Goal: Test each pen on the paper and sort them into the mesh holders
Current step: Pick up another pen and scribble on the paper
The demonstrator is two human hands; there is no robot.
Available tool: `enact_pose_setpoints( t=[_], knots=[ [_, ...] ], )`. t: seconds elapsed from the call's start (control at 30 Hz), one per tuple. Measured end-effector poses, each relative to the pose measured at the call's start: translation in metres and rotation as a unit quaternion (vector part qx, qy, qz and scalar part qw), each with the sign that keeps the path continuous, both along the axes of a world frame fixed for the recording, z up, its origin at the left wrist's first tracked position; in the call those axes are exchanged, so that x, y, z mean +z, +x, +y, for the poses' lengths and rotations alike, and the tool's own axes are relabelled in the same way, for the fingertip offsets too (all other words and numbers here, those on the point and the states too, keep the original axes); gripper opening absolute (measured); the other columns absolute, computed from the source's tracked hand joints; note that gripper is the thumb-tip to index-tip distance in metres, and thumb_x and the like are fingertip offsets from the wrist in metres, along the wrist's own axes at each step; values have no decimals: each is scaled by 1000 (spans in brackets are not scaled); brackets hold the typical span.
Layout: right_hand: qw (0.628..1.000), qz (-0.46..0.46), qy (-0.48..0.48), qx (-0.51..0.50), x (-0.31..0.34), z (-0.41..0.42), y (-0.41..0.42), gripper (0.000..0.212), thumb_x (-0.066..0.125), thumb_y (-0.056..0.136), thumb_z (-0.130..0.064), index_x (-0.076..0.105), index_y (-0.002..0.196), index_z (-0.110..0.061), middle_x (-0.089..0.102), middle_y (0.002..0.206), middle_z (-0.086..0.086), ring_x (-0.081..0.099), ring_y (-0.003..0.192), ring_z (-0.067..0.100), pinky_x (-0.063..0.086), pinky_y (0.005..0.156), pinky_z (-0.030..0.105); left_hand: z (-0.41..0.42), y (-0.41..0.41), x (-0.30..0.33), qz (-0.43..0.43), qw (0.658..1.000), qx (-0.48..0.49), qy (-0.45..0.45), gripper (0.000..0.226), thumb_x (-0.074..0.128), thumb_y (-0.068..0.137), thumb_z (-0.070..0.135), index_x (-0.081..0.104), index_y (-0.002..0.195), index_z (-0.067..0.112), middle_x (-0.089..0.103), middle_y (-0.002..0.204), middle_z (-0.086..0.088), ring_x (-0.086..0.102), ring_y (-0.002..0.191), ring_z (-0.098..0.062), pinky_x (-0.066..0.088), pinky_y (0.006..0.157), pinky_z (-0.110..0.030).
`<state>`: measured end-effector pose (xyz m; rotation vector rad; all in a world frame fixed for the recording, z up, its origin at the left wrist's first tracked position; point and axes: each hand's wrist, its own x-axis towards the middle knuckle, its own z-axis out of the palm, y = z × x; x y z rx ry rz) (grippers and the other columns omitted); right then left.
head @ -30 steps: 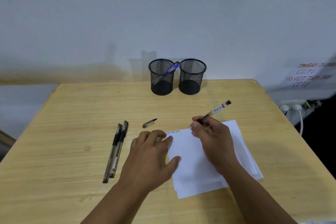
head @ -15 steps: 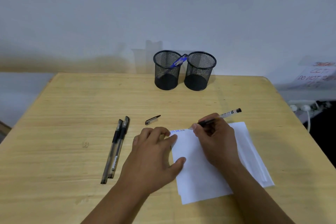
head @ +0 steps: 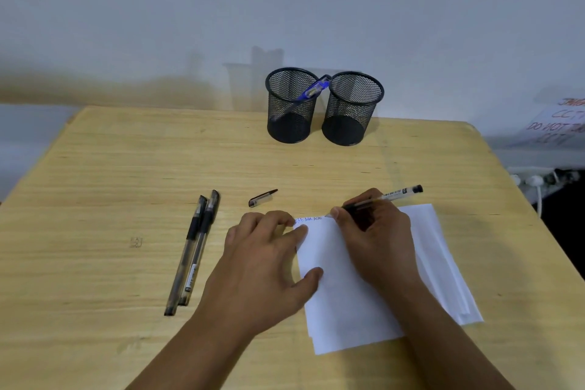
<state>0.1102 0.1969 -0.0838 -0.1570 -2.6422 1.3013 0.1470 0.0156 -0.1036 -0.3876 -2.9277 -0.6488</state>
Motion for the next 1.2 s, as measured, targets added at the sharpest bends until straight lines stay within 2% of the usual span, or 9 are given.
enact_pose_setpoints(
  t=[0.1,0.27,0.7,0.87,1.03,1.1,1.2],
  knots=[
    [1000,0,0,4,-2,0,0,12,72,85,-25,63,77,-22,66,64,-17,62,71,-14,40,60,-1,0,0,0,0,1000,2,2,53,57,71,66,66,113,37,54,123,15,41,115,-14,31,85,-32],
    [1000,-8,0,9,-1,1,0,15,72,84,-26,60,75,-27,68,67,-15,63,74,-11,41,60,-1,1,0,0,3,1000,5,3,52,57,70,65,67,112,36,55,122,15,42,113,-14,30,85,-32],
    [1000,-5,7,7,-2,0,0,10,71,85,-26,63,80,-23,67,68,-16,63,76,-11,43,61,0,0,0,0,7,1000,4,10,53,58,70,65,68,112,34,55,121,14,44,112,-15,34,85,-34],
    [1000,-7,16,-8,-1,-1,1,12,70,86,-29,60,80,-28,64,68,-19,61,67,-11,41,60,0,0,1,1,2,1000,4,12,53,57,70,65,67,113,35,54,122,14,42,114,-14,33,86,-33],
    [1000,4,4,1,-2,-2,2,13,70,85,-22,59,79,-25,65,67,-17,63,76,-10,43,62,0,-1,1,1,-1,1000,3,12,53,57,71,65,67,113,36,53,123,16,42,116,-14,31,87,-32],
    [1000,2,3,-7,-2,-1,2,14,70,86,-24,58,79,-28,66,69,-17,64,72,-6,42,61,2,-1,1,1,-1,1000,4,14,52,57,70,65,67,112,36,54,123,15,42,116,-14,32,87,-33],
    [1000,3,6,-16,-2,-2,0,12,71,86,-27,60,81,-27,65,70,-18,62,69,-10,43,61,3,-1,1,1,1,1000,4,12,52,57,71,65,67,112,36,54,122,15,42,115,-14,32,86,-33]
  ],
)
